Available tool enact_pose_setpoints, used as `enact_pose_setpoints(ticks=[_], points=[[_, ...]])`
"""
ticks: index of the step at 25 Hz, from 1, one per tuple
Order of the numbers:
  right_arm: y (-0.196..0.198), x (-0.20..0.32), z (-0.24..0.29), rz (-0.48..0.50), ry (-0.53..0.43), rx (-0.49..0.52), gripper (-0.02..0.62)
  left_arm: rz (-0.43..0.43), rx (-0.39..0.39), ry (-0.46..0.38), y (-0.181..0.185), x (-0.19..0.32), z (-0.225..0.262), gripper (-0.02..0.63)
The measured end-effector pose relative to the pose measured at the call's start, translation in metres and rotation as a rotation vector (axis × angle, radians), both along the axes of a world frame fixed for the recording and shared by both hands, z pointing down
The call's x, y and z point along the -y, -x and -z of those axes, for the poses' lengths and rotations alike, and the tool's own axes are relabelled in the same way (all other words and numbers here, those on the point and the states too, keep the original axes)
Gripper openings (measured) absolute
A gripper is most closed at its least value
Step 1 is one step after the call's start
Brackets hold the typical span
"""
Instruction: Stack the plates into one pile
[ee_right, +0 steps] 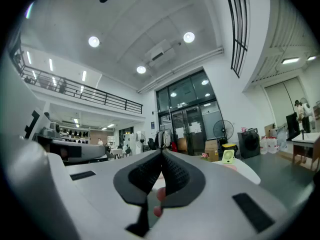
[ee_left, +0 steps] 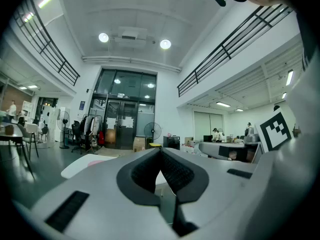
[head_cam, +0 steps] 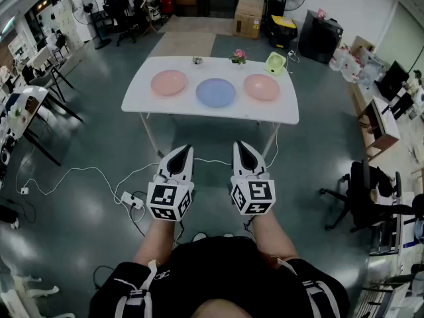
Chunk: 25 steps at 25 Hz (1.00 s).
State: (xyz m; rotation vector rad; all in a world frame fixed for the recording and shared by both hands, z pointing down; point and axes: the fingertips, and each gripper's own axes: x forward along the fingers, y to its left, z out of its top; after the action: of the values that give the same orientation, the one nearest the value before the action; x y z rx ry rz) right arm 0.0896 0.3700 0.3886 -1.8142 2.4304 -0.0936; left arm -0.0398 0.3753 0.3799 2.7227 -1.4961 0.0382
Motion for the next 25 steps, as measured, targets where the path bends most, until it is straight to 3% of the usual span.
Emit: enact_pose_setpoints(ticks=[13, 25], points=[[0.007, 0.021, 0.006, 0.013, -0.009, 0.006, 0.014, -0.011, -0.011, -0.013, 0.003, 0.023, 0.005, 0.012], [0.090, 0.051, 0.002, -0.018, -0.009, 0.023, 0.013, -0.046, -0.016, -0.017, 0.085, 0.054, -0.001, 0.012]])
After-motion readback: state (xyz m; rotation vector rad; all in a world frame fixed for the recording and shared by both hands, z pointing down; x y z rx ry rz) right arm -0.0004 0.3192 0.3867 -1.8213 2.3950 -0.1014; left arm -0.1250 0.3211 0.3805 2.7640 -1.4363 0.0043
